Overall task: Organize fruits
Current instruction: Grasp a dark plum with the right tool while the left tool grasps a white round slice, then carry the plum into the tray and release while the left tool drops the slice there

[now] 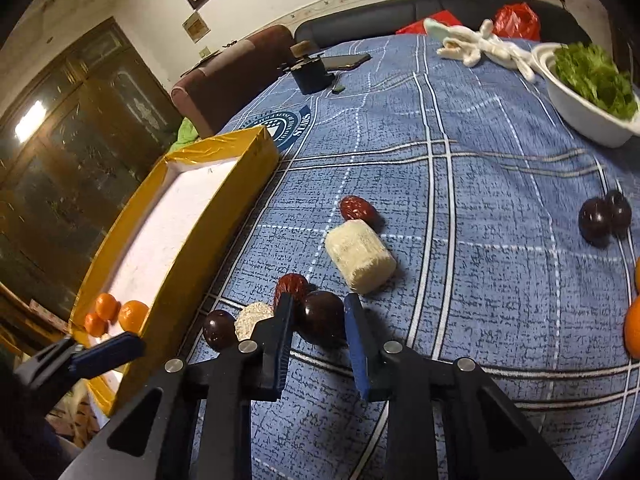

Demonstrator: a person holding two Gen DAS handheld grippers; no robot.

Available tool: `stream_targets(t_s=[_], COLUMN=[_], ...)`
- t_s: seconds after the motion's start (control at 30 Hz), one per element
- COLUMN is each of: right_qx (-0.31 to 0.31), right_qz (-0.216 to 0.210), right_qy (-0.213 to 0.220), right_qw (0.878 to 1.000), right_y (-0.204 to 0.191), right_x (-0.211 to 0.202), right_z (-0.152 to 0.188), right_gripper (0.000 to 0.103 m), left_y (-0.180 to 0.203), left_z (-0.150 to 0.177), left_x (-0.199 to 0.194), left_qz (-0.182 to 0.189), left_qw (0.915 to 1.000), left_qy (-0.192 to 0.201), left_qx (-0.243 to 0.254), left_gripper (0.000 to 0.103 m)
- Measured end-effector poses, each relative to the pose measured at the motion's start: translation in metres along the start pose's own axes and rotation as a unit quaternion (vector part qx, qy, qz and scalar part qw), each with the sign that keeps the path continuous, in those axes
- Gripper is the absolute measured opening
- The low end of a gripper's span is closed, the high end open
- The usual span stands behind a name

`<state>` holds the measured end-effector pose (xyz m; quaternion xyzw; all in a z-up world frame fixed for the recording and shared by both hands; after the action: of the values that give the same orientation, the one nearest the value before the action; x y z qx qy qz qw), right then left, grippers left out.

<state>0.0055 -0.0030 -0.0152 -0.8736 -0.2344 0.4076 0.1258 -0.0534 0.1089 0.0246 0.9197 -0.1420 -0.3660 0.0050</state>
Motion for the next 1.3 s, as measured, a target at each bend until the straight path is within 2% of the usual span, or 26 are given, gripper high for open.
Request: stream_targets(t_s=[0.27,0.33,0.37,0.4,0.47,0.53,0.57,0.67,0.73,0.77,0.8,0.83,0.9,0.97,1.0,1.17,1.3], right_qx=[0.037,0.042,0.043,0.044,0.046,0.046,0.047,0.047,0.047,0.048,0.049,0.051,0.052,0.054,0.056,0.064,0.070], right_qz=[-0.007,-0.008,-0.009,-0.009,-0.011,-0.012,-0.012,-0.013,-0.011,-0.010,-0.010,-0.009,-0.011,-0.013,-0.015,-0.022,-0.029], right_qy=[0.024,0.026,0.027,0.028,0.029,0.028,0.028,0.028,0.027,0.027,0.027,0.027,0.027,0.028,0.027,0.028,0.035], right_qw=[0.999,0.999,0.999,0.999,0.998,0.998,0.998,0.998,0.998,0.998,0.998,0.998,0.998,0.998,0.998,0.997,0.997], right_y=[0.016,0.019,0.019,0.019,0.020,0.020,0.020,0.021,0.021,0.021,0.021,0.021,0.021,0.021,0.020,0.020,0.021], right_x=[-0.019,-0.022,-0.023,-0.024,-0.025,-0.026,-0.026,-0.026,-0.026,-0.026,-0.026,-0.026,-0.026,-0.026,-0.026,-0.025,-0.027], right_z=[-0.010,-0.011,-0.012,-0.012,-0.012,-0.012,-0.012,-0.011,-0.011,-0.011,-0.011,-0.011,-0.011,-0.011,-0.011,-0.010,-0.010], right_gripper=[0.028,0.029,0.029,0.029,0.029,0.029,0.029,0.029,0.029,0.029,0.029,0.029,0.029,0.029,0.029,0.029,0.029], left_y=[0.009,0.008,0.007,0.006,0.006,0.006,0.006,0.007,0.007,0.007,0.007,0.008,0.011,0.015,0.016,0.014,0.003], left_z=[-0.015,-0.016,-0.016,-0.017,-0.017,-0.016,-0.016,-0.015,-0.015,-0.015,-0.015,-0.015,-0.014,-0.013,-0.013,-0.018,-0.026], left_x=[0.038,0.053,0.060,0.062,0.066,0.066,0.066,0.064,0.064,0.065,0.066,0.066,0.068,0.070,0.071,0.061,0.025], left_qz=[-0.001,-0.008,-0.011,-0.015,-0.026,-0.038,-0.045,-0.047,-0.051,-0.051,-0.048,-0.047,-0.049,-0.058,-0.074,-0.068,-0.059], left_qw=[0.9989,0.9979,0.9973,0.9970,0.9959,0.9946,0.9937,0.9931,0.9928,0.9927,0.9927,0.9926,0.9918,0.9897,0.9878,0.9925,0.9973], left_qy=[-0.025,-0.043,-0.052,-0.051,-0.055,-0.054,-0.054,-0.051,-0.051,-0.052,-0.053,-0.052,-0.056,-0.060,-0.059,-0.051,-0.011], left_qx=[0.040,0.048,0.051,0.056,0.068,0.079,0.088,0.094,0.095,0.096,0.097,0.099,0.104,0.117,0.124,0.088,0.042], left_gripper=[0.067,0.054,0.053,0.052,0.042,0.028,0.026,0.026,0.030,0.035,0.049,0.057,0.057,0.035,0.026,0.026,0.026])
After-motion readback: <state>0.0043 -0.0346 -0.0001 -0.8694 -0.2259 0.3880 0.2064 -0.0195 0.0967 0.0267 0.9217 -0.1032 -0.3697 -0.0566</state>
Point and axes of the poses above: each gripper's, at about its wrist camera, not at the fingertips, and x roughly the way its jaws point, y to its right, z to its underside, the point moved 4 cm from there along x, roughly the way its jaws point, and after that the axes turned 6 degrees about y, right-handed, at the moved point
